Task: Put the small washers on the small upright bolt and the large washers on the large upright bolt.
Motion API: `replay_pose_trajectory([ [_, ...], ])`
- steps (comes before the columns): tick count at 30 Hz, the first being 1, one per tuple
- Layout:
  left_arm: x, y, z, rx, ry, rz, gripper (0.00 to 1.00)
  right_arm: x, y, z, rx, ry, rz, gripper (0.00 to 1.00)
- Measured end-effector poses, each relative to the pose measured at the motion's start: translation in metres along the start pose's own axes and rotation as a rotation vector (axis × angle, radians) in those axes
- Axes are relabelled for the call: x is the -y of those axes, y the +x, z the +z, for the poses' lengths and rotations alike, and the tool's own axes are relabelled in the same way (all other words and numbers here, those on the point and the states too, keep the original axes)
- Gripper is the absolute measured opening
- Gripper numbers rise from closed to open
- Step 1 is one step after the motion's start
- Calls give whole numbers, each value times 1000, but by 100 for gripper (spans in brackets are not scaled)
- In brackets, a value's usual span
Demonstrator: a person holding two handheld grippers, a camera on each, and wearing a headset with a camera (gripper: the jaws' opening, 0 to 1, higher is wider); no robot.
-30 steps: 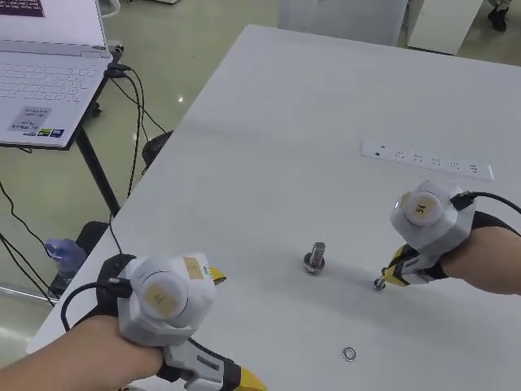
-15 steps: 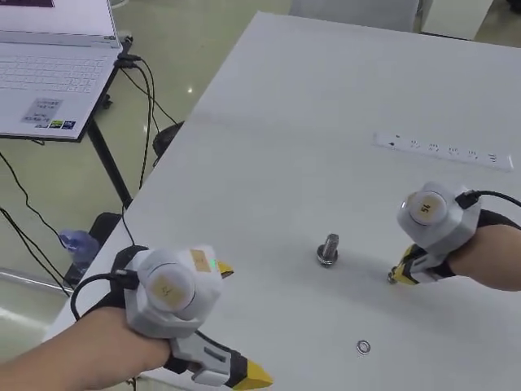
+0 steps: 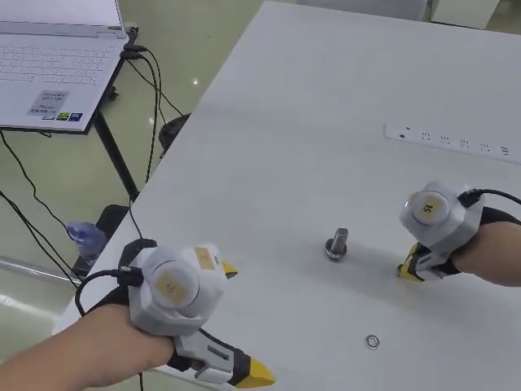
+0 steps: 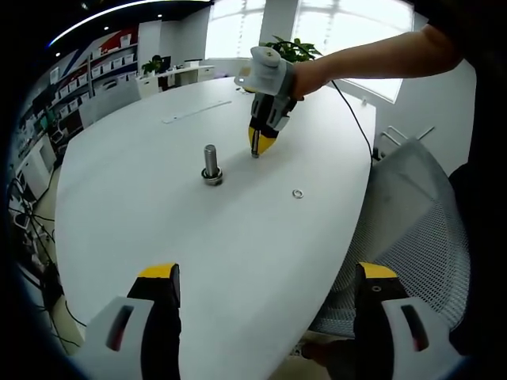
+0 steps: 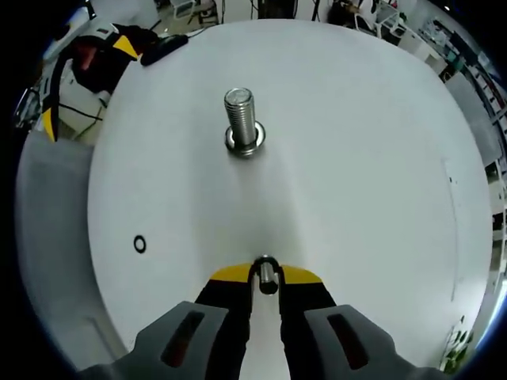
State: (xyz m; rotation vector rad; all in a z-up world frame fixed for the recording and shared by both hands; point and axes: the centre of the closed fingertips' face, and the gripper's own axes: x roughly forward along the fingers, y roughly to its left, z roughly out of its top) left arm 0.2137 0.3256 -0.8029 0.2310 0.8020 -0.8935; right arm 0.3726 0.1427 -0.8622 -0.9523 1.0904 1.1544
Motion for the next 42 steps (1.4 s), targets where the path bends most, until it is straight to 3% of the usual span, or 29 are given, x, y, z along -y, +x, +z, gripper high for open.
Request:
replay_pose_trajectory([
  [8, 1, 1, 1, 1, -1, -5, 89, 3, 1, 0, -20, 30, -14, 13],
  [20, 3, 1, 1, 4, -2, -7, 89, 0, 1, 1, -29, -1, -21, 19],
  [33, 7, -2, 0, 6, -4, -4, 89, 7, -10, 7, 11, 17, -23, 21],
  [42, 10, -5, 3, 15, 4, 2, 89, -2, -28, 26, 74, -58, -22, 25],
])
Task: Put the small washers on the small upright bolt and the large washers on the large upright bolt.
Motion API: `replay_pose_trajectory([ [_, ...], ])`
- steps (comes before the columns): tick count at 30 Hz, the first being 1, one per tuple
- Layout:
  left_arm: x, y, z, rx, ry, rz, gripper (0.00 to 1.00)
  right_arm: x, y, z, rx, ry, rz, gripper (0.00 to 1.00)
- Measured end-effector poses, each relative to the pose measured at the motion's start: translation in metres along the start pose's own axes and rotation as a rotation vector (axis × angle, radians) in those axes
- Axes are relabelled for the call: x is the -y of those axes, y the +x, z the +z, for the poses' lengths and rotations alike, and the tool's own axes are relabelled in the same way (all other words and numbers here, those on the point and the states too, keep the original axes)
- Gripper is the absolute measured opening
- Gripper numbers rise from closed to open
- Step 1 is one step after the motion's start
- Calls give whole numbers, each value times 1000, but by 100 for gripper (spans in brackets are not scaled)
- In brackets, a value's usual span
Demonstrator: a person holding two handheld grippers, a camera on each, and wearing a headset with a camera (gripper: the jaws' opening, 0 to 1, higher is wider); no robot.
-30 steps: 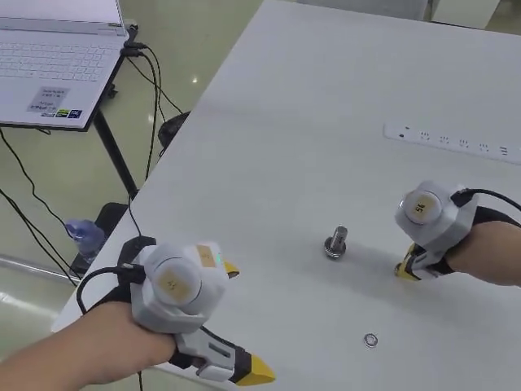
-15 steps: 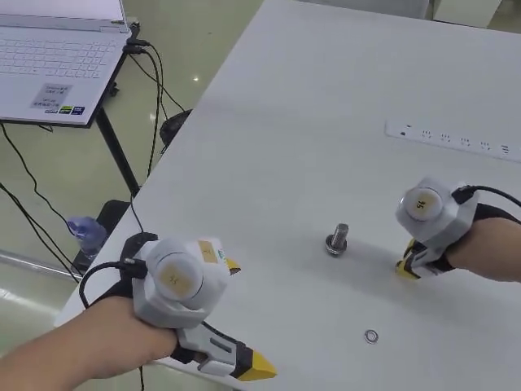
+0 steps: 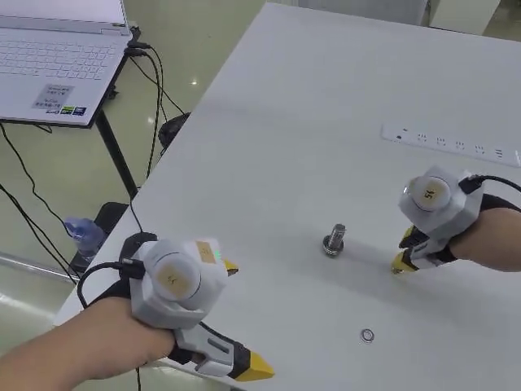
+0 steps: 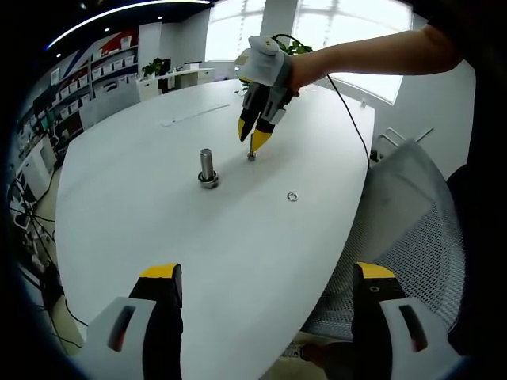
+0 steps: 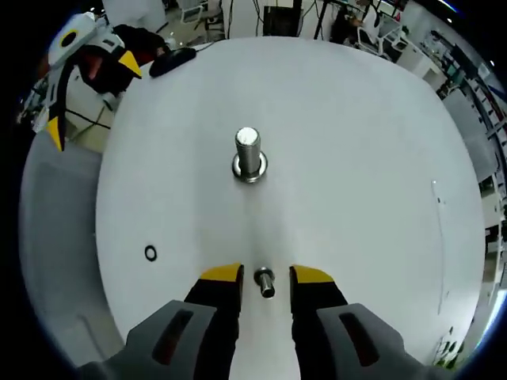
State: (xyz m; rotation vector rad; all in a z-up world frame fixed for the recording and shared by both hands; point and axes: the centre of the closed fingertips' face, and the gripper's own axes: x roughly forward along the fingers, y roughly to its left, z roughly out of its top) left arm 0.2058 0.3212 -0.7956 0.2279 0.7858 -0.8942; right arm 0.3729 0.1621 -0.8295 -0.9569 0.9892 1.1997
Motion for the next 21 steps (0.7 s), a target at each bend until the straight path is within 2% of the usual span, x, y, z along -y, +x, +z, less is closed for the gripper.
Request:
replay_pose_trajectory([
  [6, 1, -3, 1, 7, 1, 5, 89, -14, -5, 14, 29, -68, 14, 26],
  [9, 2, -5, 3, 11, 5, 8, 89, -22, -6, 18, 37, -80, 26, 27],
  [14, 3, -5, 7, 26, 13, 16, 90, -36, -5, 19, 42, -135, 61, 29],
  [21, 3, -4, 13, 47, 30, 21, 92, -56, -7, 23, 52, -178, 83, 29],
])
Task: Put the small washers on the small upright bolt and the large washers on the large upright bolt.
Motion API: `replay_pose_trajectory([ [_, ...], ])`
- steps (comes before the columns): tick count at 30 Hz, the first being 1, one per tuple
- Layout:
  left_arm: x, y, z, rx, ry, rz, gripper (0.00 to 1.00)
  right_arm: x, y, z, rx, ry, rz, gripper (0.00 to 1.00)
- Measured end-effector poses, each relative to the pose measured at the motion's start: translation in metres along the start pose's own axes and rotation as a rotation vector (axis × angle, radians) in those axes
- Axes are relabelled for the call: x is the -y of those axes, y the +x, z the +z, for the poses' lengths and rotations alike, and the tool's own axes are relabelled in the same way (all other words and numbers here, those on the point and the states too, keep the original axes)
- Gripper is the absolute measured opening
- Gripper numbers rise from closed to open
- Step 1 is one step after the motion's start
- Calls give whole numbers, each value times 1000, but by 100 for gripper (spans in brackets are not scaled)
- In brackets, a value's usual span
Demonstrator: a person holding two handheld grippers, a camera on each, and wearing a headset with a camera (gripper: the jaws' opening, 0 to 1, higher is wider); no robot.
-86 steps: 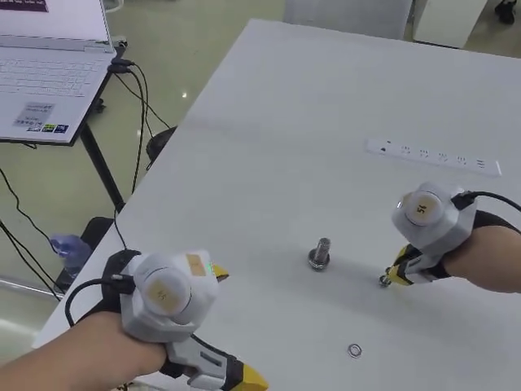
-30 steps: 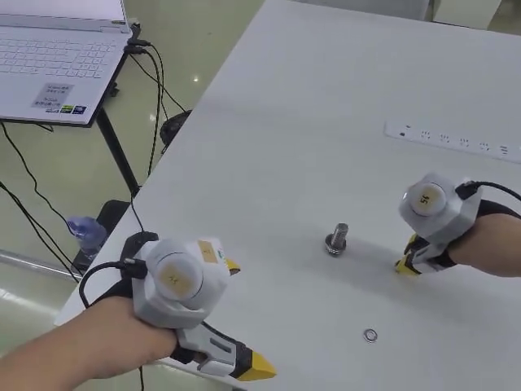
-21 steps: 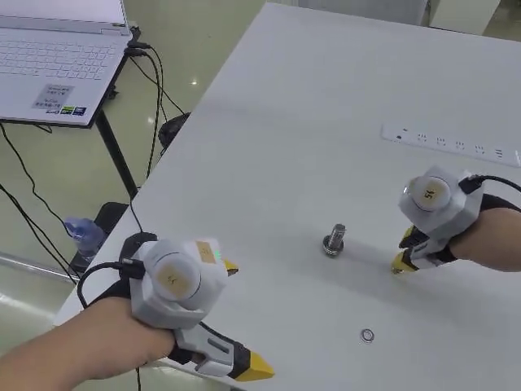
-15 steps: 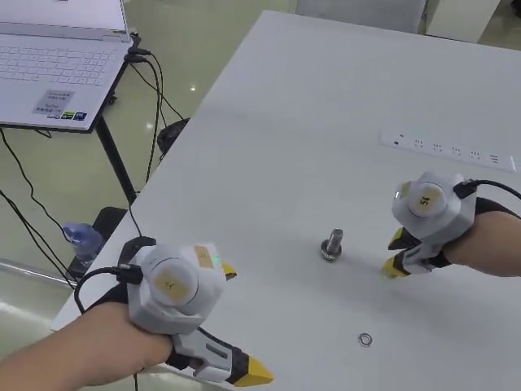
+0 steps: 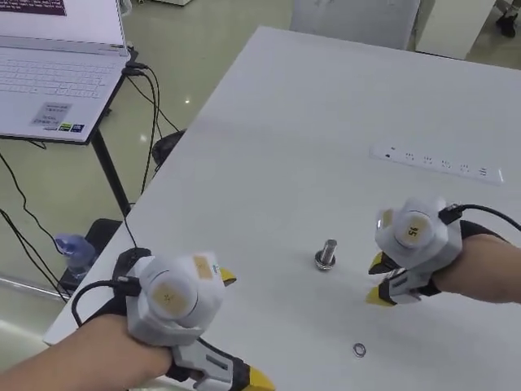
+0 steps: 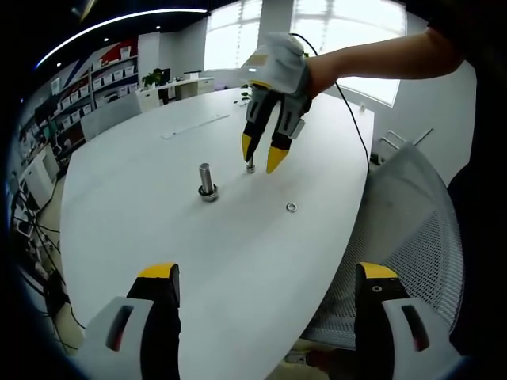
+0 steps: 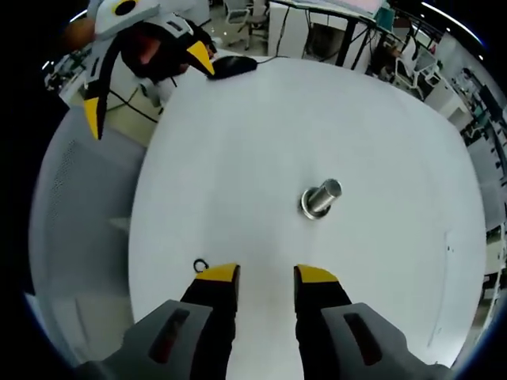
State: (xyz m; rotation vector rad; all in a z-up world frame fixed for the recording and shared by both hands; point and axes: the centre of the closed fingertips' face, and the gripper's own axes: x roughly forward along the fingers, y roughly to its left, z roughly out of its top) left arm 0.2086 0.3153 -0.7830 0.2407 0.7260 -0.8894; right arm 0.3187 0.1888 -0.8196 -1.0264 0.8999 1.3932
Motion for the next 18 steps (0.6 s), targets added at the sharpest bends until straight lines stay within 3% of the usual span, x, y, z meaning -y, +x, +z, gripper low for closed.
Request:
replay_pose_trajectory([
  [11, -7, -3, 9, 25, 23, 19, 92, -33, 12, -3, 5, -28, 29, 29],
  [18, -9, -2, 11, 32, 19, 21, 93, -51, 24, -14, -12, -56, 40, 29],
])
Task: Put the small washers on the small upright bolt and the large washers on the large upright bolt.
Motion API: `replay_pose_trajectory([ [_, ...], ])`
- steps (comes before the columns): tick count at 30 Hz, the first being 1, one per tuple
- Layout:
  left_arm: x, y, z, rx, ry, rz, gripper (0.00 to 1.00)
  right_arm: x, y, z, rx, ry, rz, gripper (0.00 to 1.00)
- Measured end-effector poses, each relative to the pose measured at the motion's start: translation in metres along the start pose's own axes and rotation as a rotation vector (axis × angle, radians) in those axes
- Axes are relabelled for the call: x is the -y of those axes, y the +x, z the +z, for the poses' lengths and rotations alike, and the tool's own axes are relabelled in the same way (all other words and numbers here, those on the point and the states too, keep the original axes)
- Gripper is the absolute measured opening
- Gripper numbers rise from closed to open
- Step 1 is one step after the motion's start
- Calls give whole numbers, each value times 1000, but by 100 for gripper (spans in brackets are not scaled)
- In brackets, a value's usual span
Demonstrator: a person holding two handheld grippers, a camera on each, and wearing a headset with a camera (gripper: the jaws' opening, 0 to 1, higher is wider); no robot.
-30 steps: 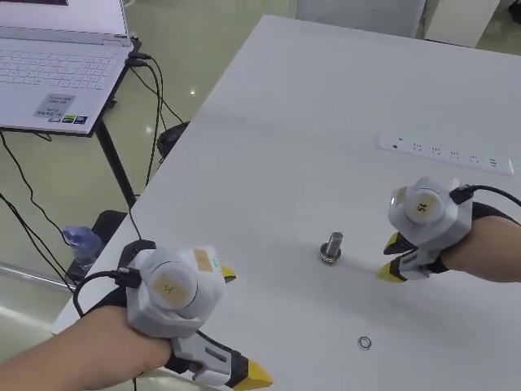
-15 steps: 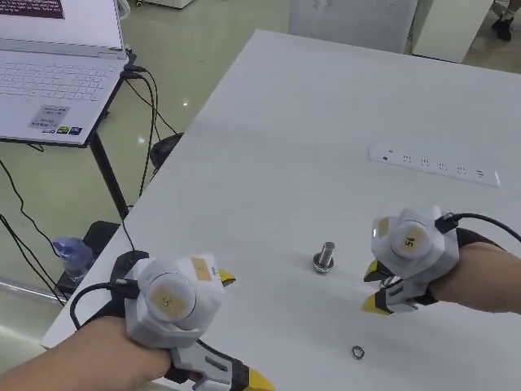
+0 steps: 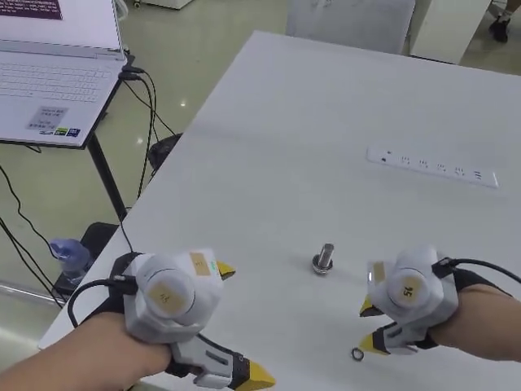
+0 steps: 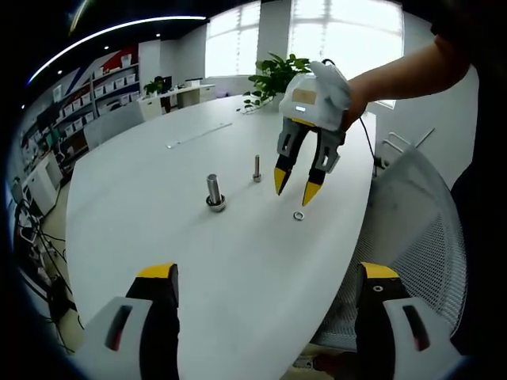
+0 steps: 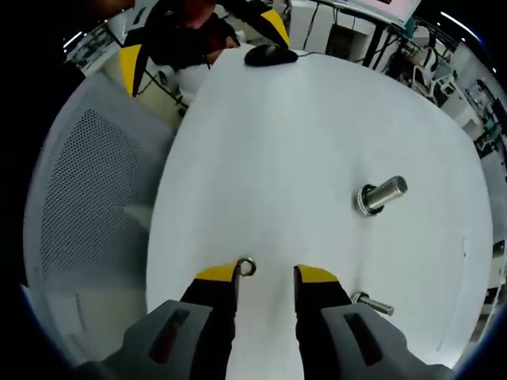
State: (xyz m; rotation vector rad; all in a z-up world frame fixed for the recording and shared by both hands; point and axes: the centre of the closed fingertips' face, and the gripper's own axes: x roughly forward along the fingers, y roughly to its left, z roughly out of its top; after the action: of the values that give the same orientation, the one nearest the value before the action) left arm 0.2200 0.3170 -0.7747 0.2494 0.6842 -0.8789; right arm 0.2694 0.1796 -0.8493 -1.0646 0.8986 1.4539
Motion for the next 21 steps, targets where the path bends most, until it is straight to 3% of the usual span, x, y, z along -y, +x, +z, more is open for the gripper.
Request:
replay_pose_trajectory([
  [14, 4, 0, -6, -16, 4, -2, 93, -15, 26, -10, -29, -26, 6, 27],
  [21, 4, 2, -7, -20, 7, -6, 93, -16, 27, -10, -34, -12, 5, 25],
])
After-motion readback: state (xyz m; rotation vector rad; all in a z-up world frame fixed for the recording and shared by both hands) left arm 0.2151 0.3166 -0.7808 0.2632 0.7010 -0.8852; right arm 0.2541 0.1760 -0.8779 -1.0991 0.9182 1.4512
